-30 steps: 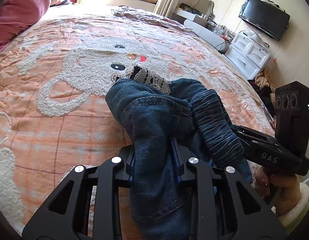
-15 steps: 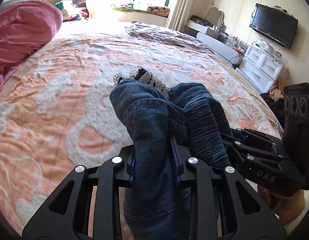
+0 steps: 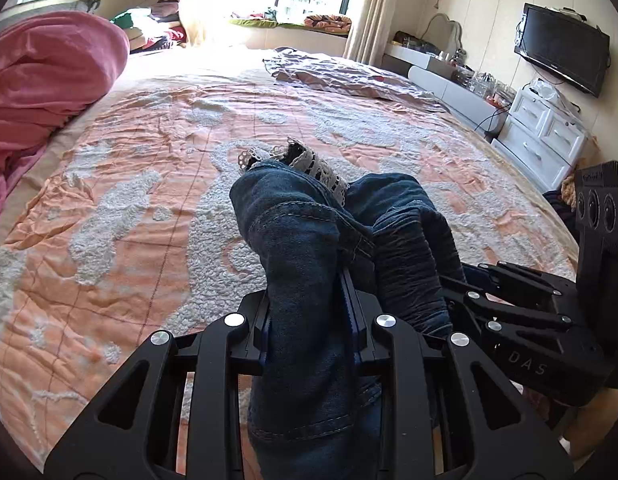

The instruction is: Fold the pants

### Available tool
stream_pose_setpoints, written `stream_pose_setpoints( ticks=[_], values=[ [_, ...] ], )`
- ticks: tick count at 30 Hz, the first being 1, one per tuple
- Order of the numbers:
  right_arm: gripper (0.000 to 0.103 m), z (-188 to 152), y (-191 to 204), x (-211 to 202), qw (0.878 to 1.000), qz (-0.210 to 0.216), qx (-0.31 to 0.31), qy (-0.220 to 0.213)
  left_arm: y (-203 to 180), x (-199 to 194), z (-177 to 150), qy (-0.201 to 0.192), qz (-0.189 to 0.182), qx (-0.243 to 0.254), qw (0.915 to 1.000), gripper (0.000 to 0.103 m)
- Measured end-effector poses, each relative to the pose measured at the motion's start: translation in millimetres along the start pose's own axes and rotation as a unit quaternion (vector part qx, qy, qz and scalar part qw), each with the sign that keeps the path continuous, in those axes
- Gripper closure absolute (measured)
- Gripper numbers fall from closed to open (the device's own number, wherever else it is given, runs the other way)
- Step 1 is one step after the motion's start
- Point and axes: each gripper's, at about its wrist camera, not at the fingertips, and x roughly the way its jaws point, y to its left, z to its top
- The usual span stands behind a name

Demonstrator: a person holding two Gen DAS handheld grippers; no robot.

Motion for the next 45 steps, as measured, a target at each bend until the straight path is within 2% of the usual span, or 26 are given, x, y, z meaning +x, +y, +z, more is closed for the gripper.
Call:
stream_pose_setpoints(
  ticks=[7,14,16,19,29,36,45],
  values=[
    [0.075,-7.1,-6.1,21.7,1.000,-0.010,0.015,0.019,11.4,18.3,-7.7,0.022,0.011,-0.006,0.9997,0.084],
    [0.061,-13.3,-23.5,26.9,0.998,-0.012,0.057,0.037,19.7,24.7,-14.8,0.030,0.022,-0.020,0.9991,0.077],
    [0.052,-15.3,-25.5,24.5,0.997,-0.022,0.061,0.035,20.5,23.9,-16.9,0.027,0.028,-0.019,0.9991,0.073],
    [0.048,-19.8,-27.4,20.4,0.997,-0.028,0.064,0.034,20.3,22.2,-18.3,0.024,0.040,-0.014,0.9988,0.066],
    [0.030,-32.2,-33.4,1.1,0.995,-0.041,0.083,0.018,22.7,12.8,-19.0,0.016,0.052,-0.012,0.9984,0.055],
    [0.027,-38.1,-24.9,-14.1,0.996,-0.052,0.070,0.005,23.9,-5.3,-22.5,0.004,0.055,-0.018,0.9983,0.041],
    [0.024,-40.6,-11.8,-30.8,0.996,-0.066,0.051,-0.012,12.9,-25.6,-24.8,-0.012,0.051,-0.011,0.9986,0.032]
  ],
)
